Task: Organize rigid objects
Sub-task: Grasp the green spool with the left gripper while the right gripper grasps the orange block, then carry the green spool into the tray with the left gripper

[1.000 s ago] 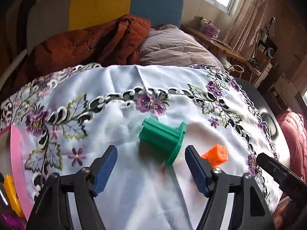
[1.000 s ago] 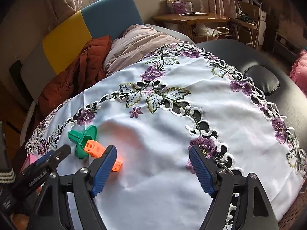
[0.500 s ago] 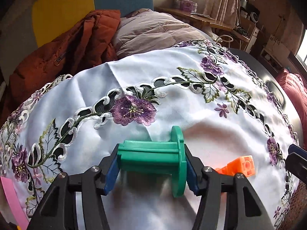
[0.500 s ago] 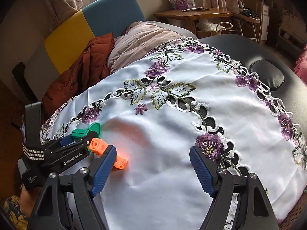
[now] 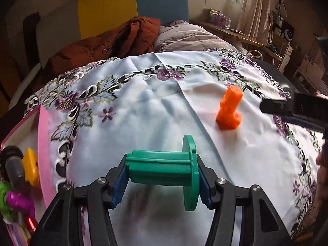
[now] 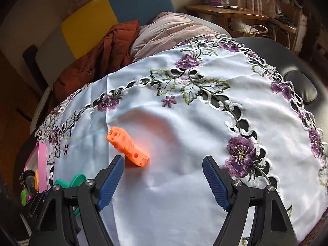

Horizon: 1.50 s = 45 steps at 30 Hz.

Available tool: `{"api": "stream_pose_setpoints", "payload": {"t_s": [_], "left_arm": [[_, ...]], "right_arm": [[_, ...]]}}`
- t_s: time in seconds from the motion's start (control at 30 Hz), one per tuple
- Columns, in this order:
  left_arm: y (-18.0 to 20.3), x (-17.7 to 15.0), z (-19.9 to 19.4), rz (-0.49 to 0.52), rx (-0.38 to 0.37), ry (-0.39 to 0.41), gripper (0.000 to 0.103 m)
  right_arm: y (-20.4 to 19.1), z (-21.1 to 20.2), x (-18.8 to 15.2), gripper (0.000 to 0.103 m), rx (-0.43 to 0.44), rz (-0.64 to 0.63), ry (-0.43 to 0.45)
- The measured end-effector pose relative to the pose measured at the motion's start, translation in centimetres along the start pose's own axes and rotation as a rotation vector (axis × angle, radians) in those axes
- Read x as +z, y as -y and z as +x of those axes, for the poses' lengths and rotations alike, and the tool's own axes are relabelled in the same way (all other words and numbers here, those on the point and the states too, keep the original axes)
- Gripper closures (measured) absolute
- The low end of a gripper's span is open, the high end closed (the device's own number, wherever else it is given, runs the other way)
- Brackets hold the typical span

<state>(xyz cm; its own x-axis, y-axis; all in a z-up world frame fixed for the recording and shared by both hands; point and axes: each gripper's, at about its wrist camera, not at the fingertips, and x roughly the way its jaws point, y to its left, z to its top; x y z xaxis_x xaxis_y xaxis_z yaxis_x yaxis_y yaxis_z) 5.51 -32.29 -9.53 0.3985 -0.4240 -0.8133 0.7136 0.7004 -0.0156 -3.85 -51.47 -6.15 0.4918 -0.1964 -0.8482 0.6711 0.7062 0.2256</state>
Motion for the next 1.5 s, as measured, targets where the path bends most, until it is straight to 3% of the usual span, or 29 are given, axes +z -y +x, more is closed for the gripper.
{"api": "stream_pose_setpoints", "payload": {"t_s": [0.17, 0.3, 0.53, 0.6, 0.63, 0.7, 0.97, 1.17, 1.5], "left_arm": [[0.3, -4.4, -2.2, 0.039, 0.007, 0.012, 0.044], [0.2, -5.9, -3.1, 0.032, -0.013, 0.037, 0.044], [-0.6, -6.1, -3.2, -0.023, -0.041, 0.047, 0.044], [-0.7, -6.1, -3.3, -0.029, -0.043, 0.047, 0.044], [-0.8, -6.2, -3.3, -0.032, -0.046, 0.048, 0.044], [-1.0, -6.3, -3.5, -0.045, -0.053, 0.048, 0.044], [-1.8, -6.1, -5.5, -0.076, -0.058, 0.084, 0.044], [-2.5, -5.7, -8.8, -0.105, -0.037, 0.146, 0.044], [-3.8, -6.2, -11.3, -0.15, -0.003, 0.162, 0.044]], "right_arm": [[-1.2, 0.7, -0.6, 0.024, 0.026, -0.056, -0.036], [-2.9, 1.0, -0.5, 0.024, 0.041, -0.115, -0.037], [-6.6, 4.3, 0.8, 0.028, -0.063, -0.283, -0.042], [-7.1, 5.8, 0.8, 0.04, -0.102, -0.321, -0.063], [-7.1, 6.4, 0.7, 0.068, -0.118, -0.334, -0.076], [-6.8, 6.8, 0.5, 0.082, -0.132, -0.341, -0.093], [-7.3, 4.1, -1.3, 0.083, 0.012, -0.325, -0.098], [-8.3, 5.3, -2.5, 0.082, -0.001, -0.392, -0.141], [-8.2, 5.6, -2.5, 0.082, -0.01, -0.417, -0.133]]}}
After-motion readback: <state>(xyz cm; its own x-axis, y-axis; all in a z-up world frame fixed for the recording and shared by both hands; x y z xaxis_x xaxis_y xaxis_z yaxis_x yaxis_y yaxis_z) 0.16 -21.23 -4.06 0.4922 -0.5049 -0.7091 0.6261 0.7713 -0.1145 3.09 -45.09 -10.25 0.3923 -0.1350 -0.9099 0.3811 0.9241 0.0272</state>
